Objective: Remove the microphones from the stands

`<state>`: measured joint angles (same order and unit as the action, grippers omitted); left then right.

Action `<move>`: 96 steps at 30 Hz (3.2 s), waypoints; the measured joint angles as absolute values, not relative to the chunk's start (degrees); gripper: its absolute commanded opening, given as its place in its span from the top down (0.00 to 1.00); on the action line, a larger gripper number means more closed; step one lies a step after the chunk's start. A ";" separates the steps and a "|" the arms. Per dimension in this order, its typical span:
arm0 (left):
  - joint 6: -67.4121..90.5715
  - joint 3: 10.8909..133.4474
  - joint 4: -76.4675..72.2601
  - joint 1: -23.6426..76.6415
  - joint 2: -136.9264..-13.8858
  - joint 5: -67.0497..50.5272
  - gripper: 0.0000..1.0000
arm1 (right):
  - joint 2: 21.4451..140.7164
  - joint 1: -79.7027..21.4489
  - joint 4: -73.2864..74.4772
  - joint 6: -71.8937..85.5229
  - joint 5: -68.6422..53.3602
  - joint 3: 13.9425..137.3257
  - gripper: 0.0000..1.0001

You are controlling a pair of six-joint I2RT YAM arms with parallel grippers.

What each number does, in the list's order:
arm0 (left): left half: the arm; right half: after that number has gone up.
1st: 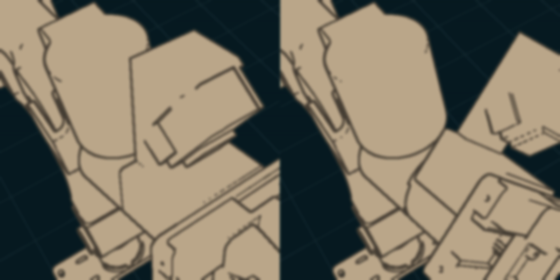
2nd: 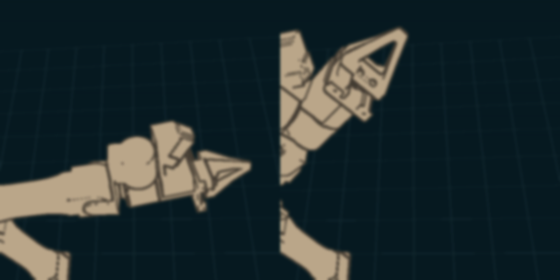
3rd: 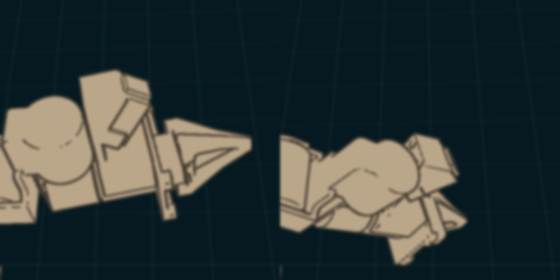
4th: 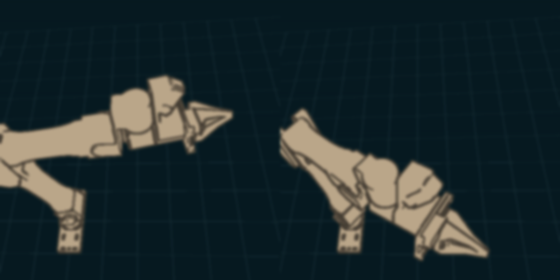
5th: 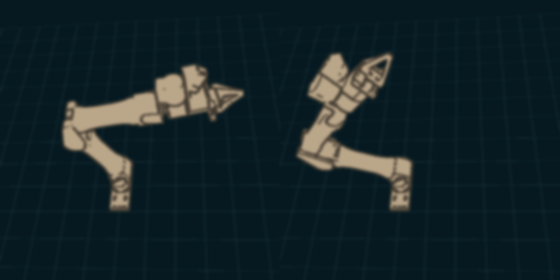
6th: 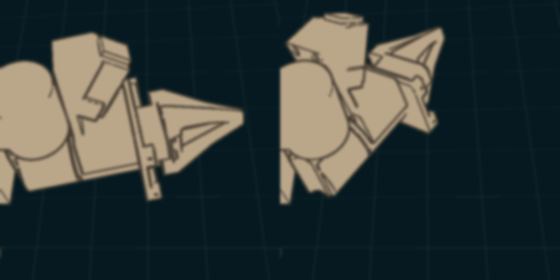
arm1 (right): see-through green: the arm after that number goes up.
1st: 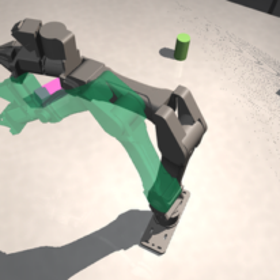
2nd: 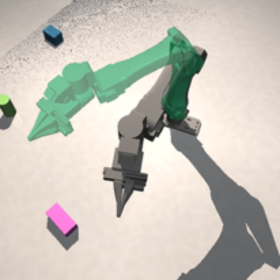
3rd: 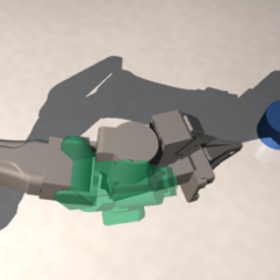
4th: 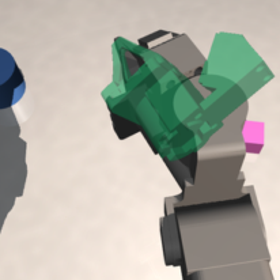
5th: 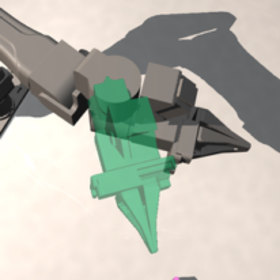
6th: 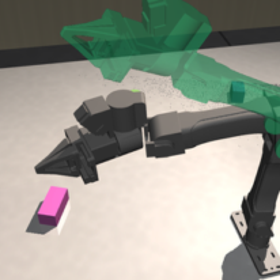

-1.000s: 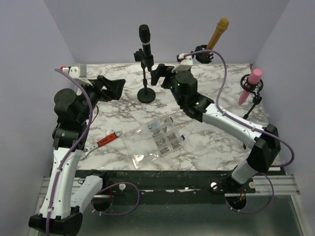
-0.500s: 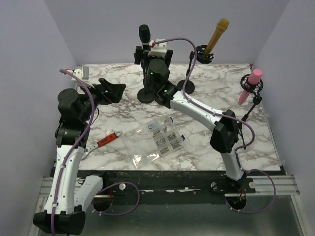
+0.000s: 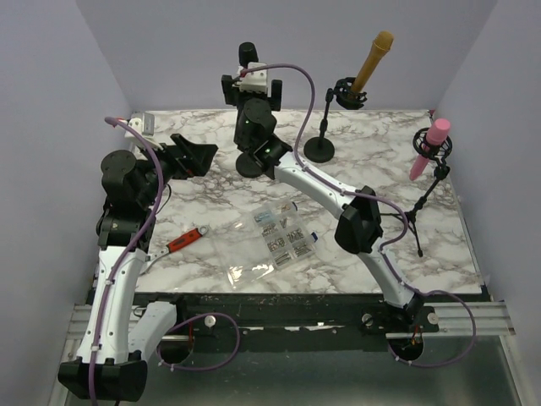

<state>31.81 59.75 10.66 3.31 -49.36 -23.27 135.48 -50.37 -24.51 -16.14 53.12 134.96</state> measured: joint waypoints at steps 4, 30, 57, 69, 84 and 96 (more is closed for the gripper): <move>32.05 59.59 10.33 2.87 -49.71 -23.42 0.02 | 135.55 -48.77 -23.94 -14.74 52.58 134.85 0.22; 37.32 55.57 1.65 -2.63 -56.90 -33.76 0.02 | 123.90 -45.36 -19.55 -11.55 24.58 117.01 0.99; 26.22 61.93 -5.74 -2.70 -63.24 -41.93 0.01 | 117.38 -42.68 -6.31 -2.68 -20.05 113.95 0.99; 19.20 60.40 -10.94 -1.52 -71.31 -48.03 0.01 | 117.38 -42.63 -6.24 -1.58 -20.99 113.95 0.99; 16.21 60.90 -13.91 -0.75 -74.59 -48.90 1.00 | 117.40 -42.68 -5.72 1.87 -22.22 113.95 0.99; 13.85 60.90 -12.82 -0.19 -74.08 -43.75 1.00 | 118.76 -42.81 -5.19 4.97 -12.34 123.96 0.99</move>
<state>13.85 60.90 -12.82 -0.19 -74.08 -43.75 118.76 -42.81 -5.19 4.97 -12.34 123.96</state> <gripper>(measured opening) 0.339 0.422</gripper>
